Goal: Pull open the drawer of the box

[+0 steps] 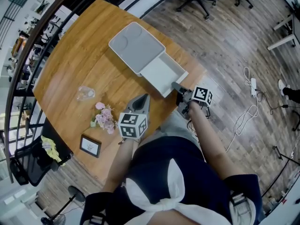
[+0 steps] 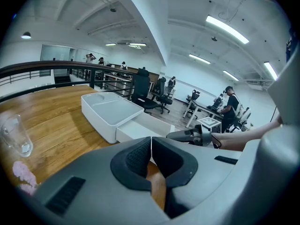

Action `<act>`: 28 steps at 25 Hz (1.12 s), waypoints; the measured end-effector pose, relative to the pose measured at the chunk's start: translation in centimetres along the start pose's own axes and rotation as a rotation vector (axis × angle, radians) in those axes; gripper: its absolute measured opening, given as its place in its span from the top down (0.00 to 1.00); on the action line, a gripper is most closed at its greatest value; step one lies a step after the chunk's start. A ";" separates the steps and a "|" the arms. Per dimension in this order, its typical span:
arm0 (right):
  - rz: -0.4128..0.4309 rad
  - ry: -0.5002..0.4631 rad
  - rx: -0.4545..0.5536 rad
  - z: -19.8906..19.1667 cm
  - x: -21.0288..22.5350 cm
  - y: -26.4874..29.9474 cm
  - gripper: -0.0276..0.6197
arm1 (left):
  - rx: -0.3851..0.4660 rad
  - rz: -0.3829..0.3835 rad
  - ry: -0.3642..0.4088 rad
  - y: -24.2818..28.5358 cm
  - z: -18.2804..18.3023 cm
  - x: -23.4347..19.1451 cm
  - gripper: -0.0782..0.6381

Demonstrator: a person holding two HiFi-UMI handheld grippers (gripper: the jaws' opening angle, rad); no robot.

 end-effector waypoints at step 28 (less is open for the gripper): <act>-0.023 0.008 -0.004 -0.9 1.0 -3.6 0.69 | 0.006 -0.016 0.010 -0.1 -0.7 2.7 0.86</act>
Point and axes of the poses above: the fingertips, and each gripper's own axes: y forward along the fingers, x to its right, z out of its top, the point moved 7 cm from there along -y, backward along the fingers, and after that the axes turned 1 degree about z, right-handed, at the moved point
